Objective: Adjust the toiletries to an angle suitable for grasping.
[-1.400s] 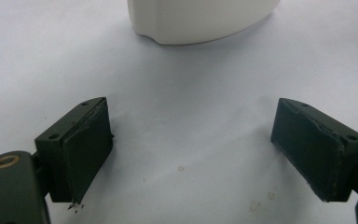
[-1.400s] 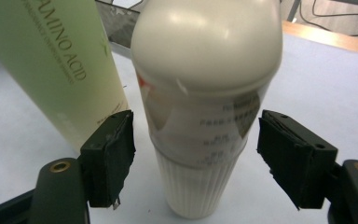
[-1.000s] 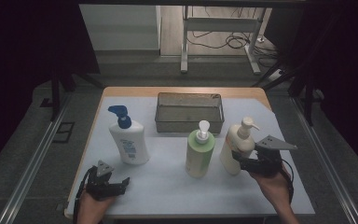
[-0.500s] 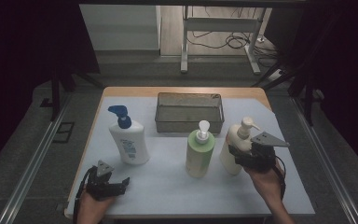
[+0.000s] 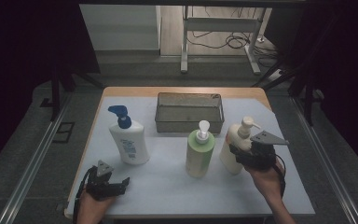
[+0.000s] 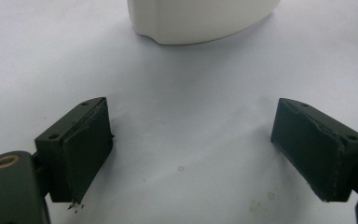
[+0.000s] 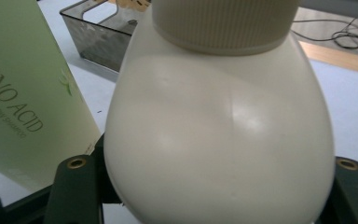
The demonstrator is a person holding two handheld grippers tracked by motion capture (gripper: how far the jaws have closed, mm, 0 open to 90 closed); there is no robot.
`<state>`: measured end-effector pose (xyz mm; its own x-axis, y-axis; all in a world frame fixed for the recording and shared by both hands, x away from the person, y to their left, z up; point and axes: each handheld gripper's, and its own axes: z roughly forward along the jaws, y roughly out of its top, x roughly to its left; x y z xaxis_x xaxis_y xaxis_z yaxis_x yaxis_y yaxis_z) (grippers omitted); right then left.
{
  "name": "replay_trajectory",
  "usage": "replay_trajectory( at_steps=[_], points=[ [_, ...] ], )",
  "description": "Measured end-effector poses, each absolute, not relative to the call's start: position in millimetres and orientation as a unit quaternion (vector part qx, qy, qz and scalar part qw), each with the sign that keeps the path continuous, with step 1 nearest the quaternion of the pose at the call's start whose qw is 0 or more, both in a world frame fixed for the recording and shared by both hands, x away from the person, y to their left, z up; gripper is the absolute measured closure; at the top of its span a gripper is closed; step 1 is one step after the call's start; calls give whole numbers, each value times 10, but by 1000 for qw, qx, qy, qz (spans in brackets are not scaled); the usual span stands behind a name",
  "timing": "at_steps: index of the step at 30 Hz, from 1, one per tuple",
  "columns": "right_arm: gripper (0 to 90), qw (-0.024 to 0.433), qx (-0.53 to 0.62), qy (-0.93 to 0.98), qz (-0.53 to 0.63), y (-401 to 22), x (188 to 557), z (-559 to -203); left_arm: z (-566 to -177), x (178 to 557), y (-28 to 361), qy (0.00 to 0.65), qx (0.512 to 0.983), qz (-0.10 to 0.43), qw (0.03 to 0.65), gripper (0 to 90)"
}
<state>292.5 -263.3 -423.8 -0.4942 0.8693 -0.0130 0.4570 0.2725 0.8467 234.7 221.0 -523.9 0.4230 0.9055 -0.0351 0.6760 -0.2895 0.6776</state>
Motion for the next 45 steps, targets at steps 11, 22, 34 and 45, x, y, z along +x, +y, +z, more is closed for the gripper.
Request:
replay_trajectory(
  at_steps=[11, 22, 34, 45],
  points=[
    [366, 222, 425, 774, 413, -2664, 2945, -4184, -5238, 2348, 2213, 505, 783, 182, 315, 118],
    [368, 215, 414, 782, 414, -2687, 2973, -4073, -5237, 2349, 2215, 503, 784, 182, 314, 119],
    [368, 209, 398, 784, 428, -2675, 3077, -3816, -5239, 2351, 2214, 503, 784, 183, 315, 118],
    [368, 210, 386, 785, 437, -2621, 3195, -3623, -5238, 2352, 2215, 503, 784, 182, 315, 118]
  ],
)
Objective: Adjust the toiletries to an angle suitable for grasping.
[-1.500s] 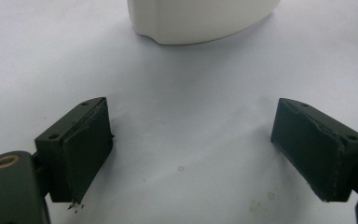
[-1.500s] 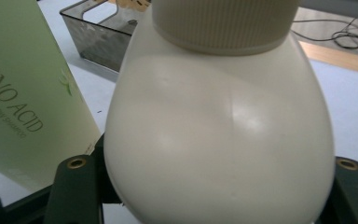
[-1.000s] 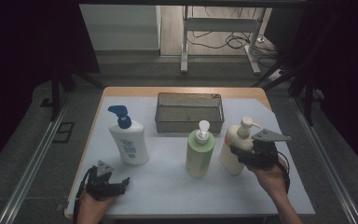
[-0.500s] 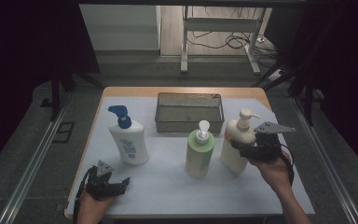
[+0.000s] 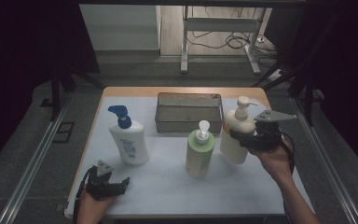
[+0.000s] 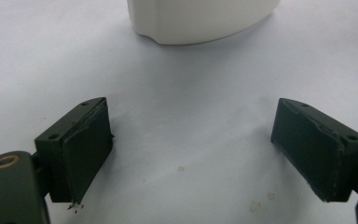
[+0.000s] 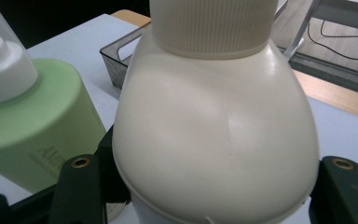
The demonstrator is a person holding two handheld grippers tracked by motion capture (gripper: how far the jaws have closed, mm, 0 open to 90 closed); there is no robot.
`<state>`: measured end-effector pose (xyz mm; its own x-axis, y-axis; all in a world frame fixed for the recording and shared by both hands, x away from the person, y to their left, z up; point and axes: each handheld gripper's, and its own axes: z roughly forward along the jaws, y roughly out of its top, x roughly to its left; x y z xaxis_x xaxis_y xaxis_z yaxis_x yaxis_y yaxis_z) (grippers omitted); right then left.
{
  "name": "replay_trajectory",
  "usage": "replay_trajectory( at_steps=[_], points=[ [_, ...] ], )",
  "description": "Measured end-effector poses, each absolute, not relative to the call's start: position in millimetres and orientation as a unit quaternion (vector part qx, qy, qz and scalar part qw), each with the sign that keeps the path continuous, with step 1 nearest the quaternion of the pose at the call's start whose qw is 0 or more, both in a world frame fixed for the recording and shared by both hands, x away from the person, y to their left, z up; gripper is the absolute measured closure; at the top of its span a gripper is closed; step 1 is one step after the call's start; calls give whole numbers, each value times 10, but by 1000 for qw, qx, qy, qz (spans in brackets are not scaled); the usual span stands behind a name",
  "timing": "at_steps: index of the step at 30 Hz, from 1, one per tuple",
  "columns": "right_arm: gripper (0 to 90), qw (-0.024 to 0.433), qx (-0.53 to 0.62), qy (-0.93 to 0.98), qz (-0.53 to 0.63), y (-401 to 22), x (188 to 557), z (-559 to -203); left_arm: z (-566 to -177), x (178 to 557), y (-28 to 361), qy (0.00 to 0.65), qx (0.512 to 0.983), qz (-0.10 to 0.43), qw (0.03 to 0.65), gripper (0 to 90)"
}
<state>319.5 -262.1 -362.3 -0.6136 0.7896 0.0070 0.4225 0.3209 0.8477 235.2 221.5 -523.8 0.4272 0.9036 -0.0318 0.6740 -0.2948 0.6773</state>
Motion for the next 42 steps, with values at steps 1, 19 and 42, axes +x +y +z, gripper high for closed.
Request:
replay_trajectory(
  at_steps=[1, 19, 42],
  points=[
    [369, 210, 384, 785, 437, -2607, 3207, -3601, -5238, 2351, 2214, 504, 783, 182, 316, 118],
    [369, 201, 367, 786, 455, -2431, 3455, -3355, -5239, 2352, 2213, 504, 783, 182, 316, 118],
    [371, 201, 342, 788, 470, -2003, 3833, -3137, -5239, 2353, 2214, 504, 783, 181, 316, 118]
  ],
)
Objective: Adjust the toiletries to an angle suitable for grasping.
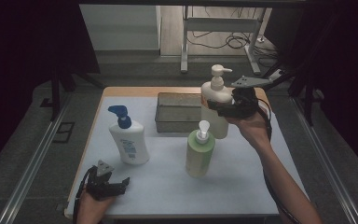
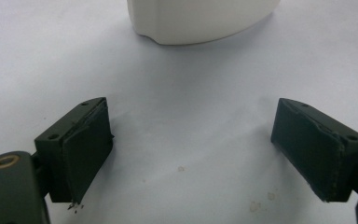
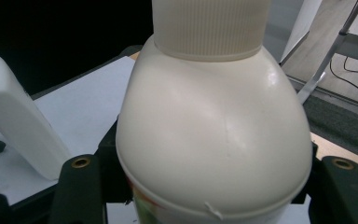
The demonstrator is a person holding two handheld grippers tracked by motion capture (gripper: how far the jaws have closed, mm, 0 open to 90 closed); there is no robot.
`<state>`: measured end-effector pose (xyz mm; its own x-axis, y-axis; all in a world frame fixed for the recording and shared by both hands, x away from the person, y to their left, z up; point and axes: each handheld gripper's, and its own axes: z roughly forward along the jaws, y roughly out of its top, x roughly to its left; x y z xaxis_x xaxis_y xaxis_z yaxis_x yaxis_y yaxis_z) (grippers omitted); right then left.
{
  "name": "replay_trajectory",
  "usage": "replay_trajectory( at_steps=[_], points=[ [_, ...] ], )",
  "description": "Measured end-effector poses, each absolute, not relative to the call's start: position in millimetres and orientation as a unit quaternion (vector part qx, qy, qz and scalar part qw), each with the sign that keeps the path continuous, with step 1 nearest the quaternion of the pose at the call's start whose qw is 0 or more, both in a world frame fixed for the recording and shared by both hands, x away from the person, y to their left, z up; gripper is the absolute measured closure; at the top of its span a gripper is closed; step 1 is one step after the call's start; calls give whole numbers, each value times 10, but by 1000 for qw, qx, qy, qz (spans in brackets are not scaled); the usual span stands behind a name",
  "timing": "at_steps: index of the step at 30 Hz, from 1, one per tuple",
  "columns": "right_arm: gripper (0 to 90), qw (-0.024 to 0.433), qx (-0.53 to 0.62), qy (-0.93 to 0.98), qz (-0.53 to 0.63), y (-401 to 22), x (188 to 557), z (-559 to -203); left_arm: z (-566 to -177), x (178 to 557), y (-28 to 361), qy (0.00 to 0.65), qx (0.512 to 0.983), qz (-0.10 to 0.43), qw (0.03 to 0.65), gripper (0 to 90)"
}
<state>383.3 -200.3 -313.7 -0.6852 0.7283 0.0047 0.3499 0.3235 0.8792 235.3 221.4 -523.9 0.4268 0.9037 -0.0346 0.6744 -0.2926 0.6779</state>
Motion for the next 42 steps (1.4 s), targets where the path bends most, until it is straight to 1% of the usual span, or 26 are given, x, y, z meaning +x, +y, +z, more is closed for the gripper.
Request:
replay_trajectory(
  at_steps=[20, 31, 42],
  points=[
    [372, 203, 335, 786, 478, -1628, 4168, -3102, -5240, 2354, 2215, 504, 783, 182, 316, 118],
    [371, 204, 341, 780, 482, -1472, 4420, -3160, -5239, 2355, 2216, 503, 784, 182, 316, 117],
    [371, 209, 341, 780, 482, -1307, 4592, -3238, -5238, 2354, 2216, 503, 784, 181, 315, 117]
  ],
)
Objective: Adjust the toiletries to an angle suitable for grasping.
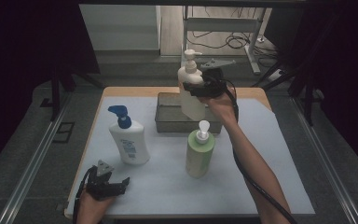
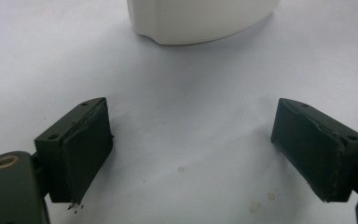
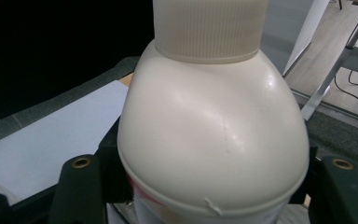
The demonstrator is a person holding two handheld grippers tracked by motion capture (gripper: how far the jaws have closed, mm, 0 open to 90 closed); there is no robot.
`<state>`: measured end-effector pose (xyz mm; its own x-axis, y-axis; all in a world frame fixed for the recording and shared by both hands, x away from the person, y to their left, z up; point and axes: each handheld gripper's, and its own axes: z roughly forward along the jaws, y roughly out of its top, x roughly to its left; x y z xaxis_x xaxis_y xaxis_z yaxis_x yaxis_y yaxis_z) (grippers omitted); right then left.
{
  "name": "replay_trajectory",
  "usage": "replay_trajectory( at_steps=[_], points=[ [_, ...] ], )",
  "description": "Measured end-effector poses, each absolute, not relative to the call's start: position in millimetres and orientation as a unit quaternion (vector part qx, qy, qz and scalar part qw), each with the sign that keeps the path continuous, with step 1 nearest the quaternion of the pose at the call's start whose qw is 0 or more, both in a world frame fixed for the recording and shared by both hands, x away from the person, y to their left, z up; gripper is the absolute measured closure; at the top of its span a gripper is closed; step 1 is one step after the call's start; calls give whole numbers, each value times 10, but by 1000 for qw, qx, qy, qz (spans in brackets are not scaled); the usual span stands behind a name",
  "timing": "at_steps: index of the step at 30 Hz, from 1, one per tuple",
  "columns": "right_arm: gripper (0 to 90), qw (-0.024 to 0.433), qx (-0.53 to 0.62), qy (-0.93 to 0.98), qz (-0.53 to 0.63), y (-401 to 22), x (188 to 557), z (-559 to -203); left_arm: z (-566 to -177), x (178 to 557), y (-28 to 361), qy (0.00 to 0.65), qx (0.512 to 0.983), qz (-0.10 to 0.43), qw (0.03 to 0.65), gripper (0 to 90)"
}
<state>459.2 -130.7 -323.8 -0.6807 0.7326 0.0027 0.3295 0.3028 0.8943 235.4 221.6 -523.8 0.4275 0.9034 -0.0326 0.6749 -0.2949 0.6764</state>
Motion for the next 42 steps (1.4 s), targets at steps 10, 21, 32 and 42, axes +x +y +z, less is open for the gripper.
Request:
replay_trajectory(
  at_steps=[10, 21, 32, 42],
  points=[
    [371, 215, 340, 782, 477, -1195, 4730, -3340, -5238, 2355, 2217, 503, 784, 181, 315, 117],
    [371, 214, 334, 784, 477, -1088, 4809, -3440, -5237, 2355, 2216, 503, 784, 180, 315, 117],
    [371, 214, 327, 791, 471, -991, 4902, -3591, -5237, 2355, 2218, 503, 784, 180, 315, 117],
    [371, 201, 333, 794, 467, -985, 4912, -3760, -5237, 2355, 2217, 503, 784, 181, 315, 117]
  ],
)
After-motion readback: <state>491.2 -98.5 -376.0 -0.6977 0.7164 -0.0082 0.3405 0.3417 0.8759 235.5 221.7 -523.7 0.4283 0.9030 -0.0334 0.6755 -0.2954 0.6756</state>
